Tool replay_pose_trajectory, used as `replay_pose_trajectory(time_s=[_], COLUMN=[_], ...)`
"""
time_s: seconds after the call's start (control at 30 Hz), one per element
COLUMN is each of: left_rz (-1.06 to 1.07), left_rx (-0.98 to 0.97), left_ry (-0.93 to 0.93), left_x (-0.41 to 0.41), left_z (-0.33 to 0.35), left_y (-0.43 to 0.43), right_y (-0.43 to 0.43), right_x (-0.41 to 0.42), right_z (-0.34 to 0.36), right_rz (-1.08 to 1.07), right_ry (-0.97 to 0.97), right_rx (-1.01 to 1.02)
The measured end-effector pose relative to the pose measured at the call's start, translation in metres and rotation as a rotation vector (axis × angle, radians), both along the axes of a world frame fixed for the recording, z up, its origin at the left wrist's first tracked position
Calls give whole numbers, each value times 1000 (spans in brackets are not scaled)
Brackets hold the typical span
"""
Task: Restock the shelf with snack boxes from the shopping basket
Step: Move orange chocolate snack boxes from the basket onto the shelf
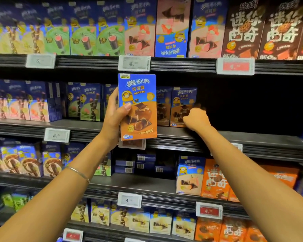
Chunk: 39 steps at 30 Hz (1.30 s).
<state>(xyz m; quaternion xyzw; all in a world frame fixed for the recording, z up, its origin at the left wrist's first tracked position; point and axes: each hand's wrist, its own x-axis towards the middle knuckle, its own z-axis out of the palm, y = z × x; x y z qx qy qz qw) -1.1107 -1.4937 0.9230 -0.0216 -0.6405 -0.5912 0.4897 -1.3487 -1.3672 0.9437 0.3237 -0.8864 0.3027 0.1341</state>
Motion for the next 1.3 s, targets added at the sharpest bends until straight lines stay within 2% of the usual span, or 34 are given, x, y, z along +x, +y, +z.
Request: replay_pose_trajectory(time_s=[0.13, 0.23, 0.3, 0.33, 0.4, 0.47, 0.6, 0.73, 0.83, 0.93, 1.03, 1.3], left_rz=[-7, -8, 12, 24, 34, 42, 69, 139, 276, 411, 441, 400], left_rx=[-1, -8, -22, -31, -66, -93, -102, -115, -102, -134, -100, -2], left_ry=[1, -1, -10, -17, -19, -19, -11, -38, -48, -49, -33, -41], left_x=[0, 0, 0, -1, -2, -3, 3, 17, 22, 35, 49, 67], left_z=[-1, -2, -1, -1, 0, 0, 4, 8, 7, 7, 8, 7], left_y=[-1, -3, -4, -3, -1, 0, 3, 7, -3, -22, -44, -52], right_y=[7, 18, 24, 27, 29, 27, 22, 17, 14, 18, 21, -24], right_x=[7, 32, 61, 79, 109, 129, 148, 154, 152, 136, 119, 109], right_z=[2, 3, 5, 7, 7, 3, -1, 0, -3, -12, -19, -18], right_rz=[-32, -1, 255, 407, 638, 740, 680, 687, 685, 587, 455, 259], right_ry=[-53, 8, 15, -54, -262, -329, -184, -235, -288, -266, -262, -112], right_rx=[-57, -329, -559, -626, -653, -614, -630, -671, -694, -750, -800, -619])
